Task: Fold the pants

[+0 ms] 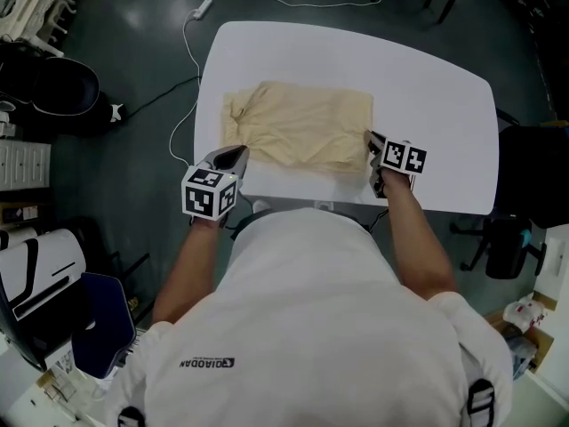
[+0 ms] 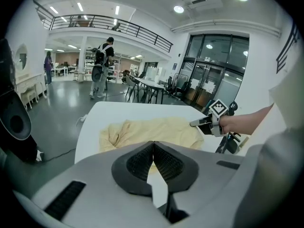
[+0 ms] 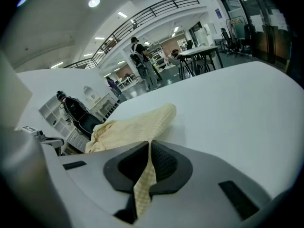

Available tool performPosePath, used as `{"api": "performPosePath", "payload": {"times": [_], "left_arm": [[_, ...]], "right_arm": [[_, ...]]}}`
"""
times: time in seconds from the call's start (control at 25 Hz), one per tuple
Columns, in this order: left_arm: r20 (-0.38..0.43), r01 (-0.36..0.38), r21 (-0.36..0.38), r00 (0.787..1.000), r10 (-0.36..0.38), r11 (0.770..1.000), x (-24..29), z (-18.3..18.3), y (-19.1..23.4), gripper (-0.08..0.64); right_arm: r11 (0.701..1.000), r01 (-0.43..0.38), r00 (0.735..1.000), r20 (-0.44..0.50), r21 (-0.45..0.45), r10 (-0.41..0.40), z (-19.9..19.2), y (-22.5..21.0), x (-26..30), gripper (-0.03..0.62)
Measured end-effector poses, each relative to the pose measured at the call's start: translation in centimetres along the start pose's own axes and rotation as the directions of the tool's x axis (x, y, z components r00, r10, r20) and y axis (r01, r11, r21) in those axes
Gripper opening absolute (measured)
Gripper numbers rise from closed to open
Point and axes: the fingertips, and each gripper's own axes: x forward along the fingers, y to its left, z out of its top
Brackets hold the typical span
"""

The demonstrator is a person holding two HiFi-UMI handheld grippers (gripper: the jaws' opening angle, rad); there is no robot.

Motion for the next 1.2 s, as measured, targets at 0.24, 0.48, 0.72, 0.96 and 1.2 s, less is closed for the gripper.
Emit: {"api": "performPosePath", "payload": {"times": [0.24, 0.48, 0.72, 0.96, 1.2], "left_arm": [[0.017, 0.0, -0.005, 1.0, 0.0, 1.0, -0.8, 0.0, 1.0, 0.028], [0.041, -0.003, -0.021, 0.999, 0.004, 1.0, -1.9, -0.1, 1.9, 0.028], [0.067, -0.016, -0.042, 0.998, 0.019, 0.999, -3.4, -0.3, 3.5, 0.028], [0.09, -0.031, -0.058, 0.995, 0.036, 0.998, -5.2, -0.5, 5.1, 0.029], [0.113, -0.034, -0.063, 0.993, 0.041, 0.997, -7.3, -0.6, 6.7, 0.028]], "right_arm": [[0.992, -0.067, 0.995, 0.065, -0.104, 0.074, 3.0, 6.0, -1.9, 0.034], [0.976, -0.156, 0.982, 0.082, -0.151, 0.17, 4.6, 12.5, -2.9, 0.034], [0.966, -0.214, 0.97, 0.086, -0.144, 0.228, 5.6, 17.8, -2.7, 0.034], [0.95, -0.274, 0.954, 0.081, -0.148, 0.288, 5.7, 22.7, -1.4, 0.034], [0.933, -0.31, 0.944, 0.061, -0.185, 0.325, 6.0, 27.8, 0.6, 0.034]]}}
